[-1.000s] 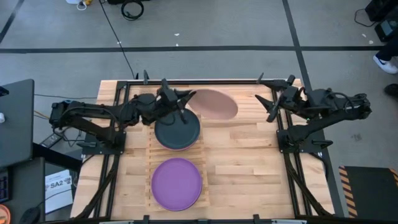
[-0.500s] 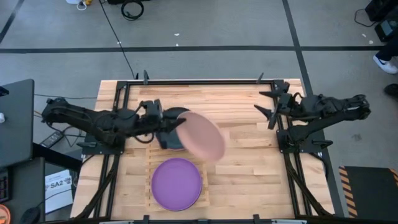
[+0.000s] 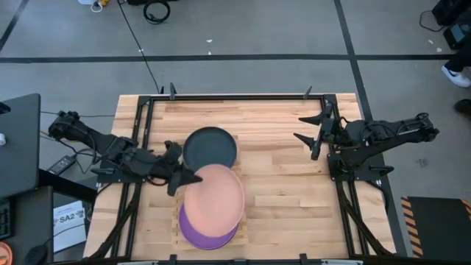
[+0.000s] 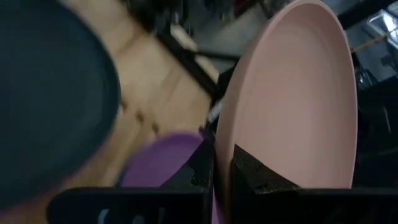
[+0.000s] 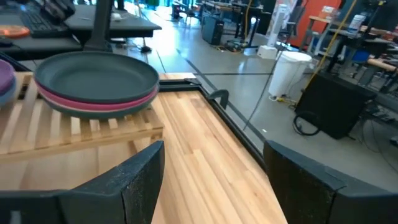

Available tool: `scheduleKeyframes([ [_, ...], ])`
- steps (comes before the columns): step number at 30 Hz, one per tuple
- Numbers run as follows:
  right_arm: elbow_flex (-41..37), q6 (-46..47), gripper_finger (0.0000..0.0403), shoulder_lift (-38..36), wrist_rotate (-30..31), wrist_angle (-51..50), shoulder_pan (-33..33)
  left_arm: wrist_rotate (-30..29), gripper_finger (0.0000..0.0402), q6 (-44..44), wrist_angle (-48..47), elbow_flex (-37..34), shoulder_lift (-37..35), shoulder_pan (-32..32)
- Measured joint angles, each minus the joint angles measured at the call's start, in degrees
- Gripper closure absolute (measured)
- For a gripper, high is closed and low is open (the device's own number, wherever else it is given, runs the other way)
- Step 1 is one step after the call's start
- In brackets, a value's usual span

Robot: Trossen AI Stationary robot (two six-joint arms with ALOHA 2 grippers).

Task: Place and stack plates onto a shelf
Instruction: Stack the brown plate on top of the violet plate on the shelf

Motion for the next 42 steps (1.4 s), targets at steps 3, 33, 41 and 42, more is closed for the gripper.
scheduleKeyframes([
  [3,-0.4,-0.1,0.0125,0.2,-1.2,1.2,0.0,1.1,0.0379,-5.3,-3.3,0.0,0.0,-1.8],
  [33,-0.5,-0.2,0.0125,0.5,-2.8,3.0,0.0,5.3,0.0378,-21.2,-12.2,0.0,7.5,-5.9],
  [41,-0.5,-0.2,0.0125,0.5,-2.8,3.0,0.0,5.4,0.0373,-21.2,-14.5,0.0,7.5,-5.9],
  [42,-0.5,-0.2,0.0125,0.5,-2.8,3.0,0.0,5.4,0.0373,-21.2,-15.3,0.0,7.6,-5.9],
])
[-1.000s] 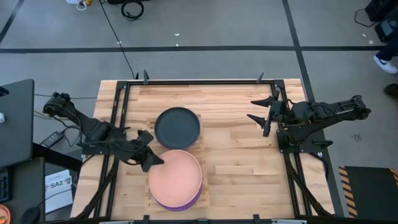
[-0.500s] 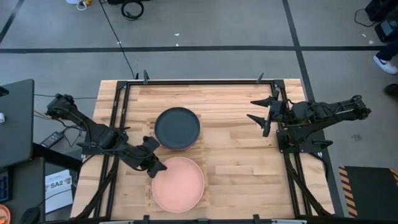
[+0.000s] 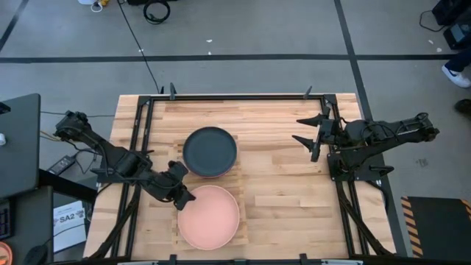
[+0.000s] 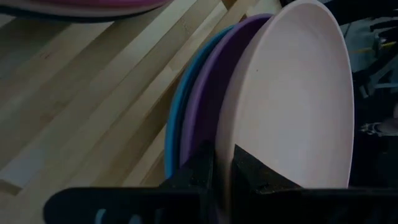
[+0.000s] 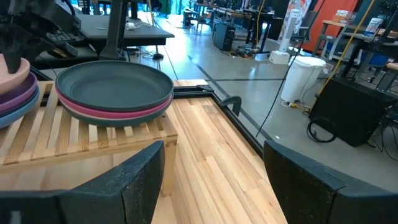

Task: Place and stack plates onto a shelf
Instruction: Stack the brown plate on top of the violet plate on the shelf

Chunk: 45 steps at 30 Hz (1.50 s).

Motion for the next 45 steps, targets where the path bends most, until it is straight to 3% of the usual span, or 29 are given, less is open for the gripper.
scheduleKeyframes([
  [14,0.0,0.0,0.0125,0.0,0.0,0.0,0.0,0.0,0.036,0.0,-0.2,0.0,0.0,0.0],
  [33,0.0,0.0,0.0125,0.0,0.0,0.0,0.0,0.1,0.026,1.3,0.0,0.0,0.0,0.0],
  [45,0.0,0.0,0.0125,0.0,-0.5,0.0,0.0,1.1,0.0255,1.3,1.0,0.0,-3.5,0.0],
])
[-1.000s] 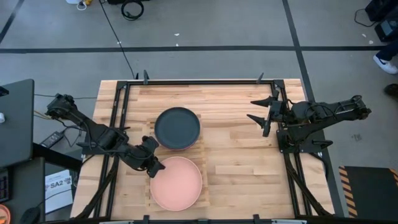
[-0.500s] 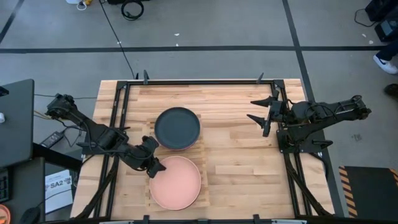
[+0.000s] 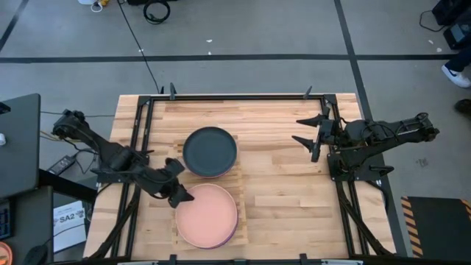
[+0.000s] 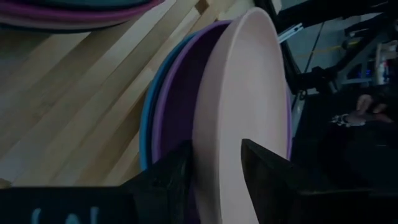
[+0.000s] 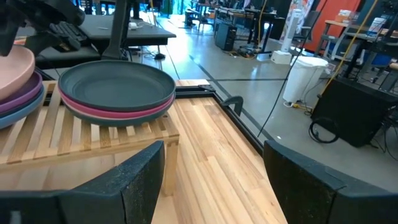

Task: Place and stack plates onto a shelf
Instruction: Stack the brown plate on top of the violet plate on the shelf, then return to Home Position

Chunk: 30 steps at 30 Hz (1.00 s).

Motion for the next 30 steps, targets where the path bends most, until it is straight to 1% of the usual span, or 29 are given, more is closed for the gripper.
scheduleKeyframes([
  [11,0.0,0.0,0.0125,0.0,-0.7,0.0,0.0,3.0,0.0255,-0.3,-1.0,0.0,-2.7,0.0],
  [16,0.0,0.0,0.0125,0.0,-0.7,0.0,0.0,4.7,0.0255,-4.2,-4.2,0.0,-4.3,0.0],
  [20,0.0,0.0,0.0125,0.0,-0.7,0.0,0.0,5.6,0.0255,-4.4,-4.8,0.0,-5.3,0.0],
  [26,0.0,0.0,0.0125,0.0,-0.8,0.2,0.0,5.2,0.0255,-1.6,-4.8,0.0,-8.1,0.0],
  [28,0.0,0.1,0.0125,0.0,-1.2,0.2,0.0,3.6,0.0255,1.1,-4.8,0.0,-9.2,0.0],
  [30,0.0,0.1,0.0125,0.0,-2.4,0.2,0.0,0.8,0.0255,5.4,-4.6,0.0,-9.9,0.1],
])
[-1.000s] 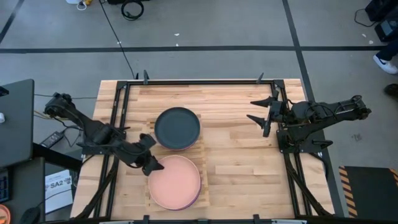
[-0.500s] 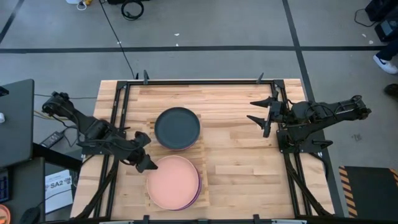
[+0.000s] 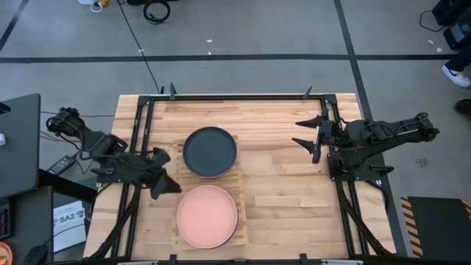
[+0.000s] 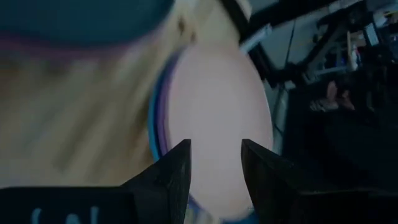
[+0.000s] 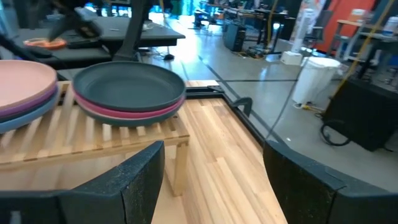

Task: Place and stack plates onto a shelf
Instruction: Return to Home Position

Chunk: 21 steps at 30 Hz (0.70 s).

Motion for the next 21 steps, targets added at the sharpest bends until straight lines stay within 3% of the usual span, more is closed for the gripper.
scheduleKeyframes([
  [4,0.0,0.0,0.0125,0.3,-2.9,0.1,0.0,-6.0,0.0255,11.8,2.8,0.0,0.2,2.1],
  [13,0.0,0.3,0.0127,3.8,-4.8,7.4,0.0,-6.4,0.0255,53.0,17.6,0.0,0.4,12.9],
  [17,0.0,0.0,0.0137,5.4,-8.7,10.6,0.0,-4.9,0.0255,63.7,21.3,0.0,-0.2,19.0],
  [21,0.0,-0.1,0.0152,5.6,-12.8,11.6,0.0,-4.1,0.0255,68.7,21.2,0.0,-2.0,24.3],
])
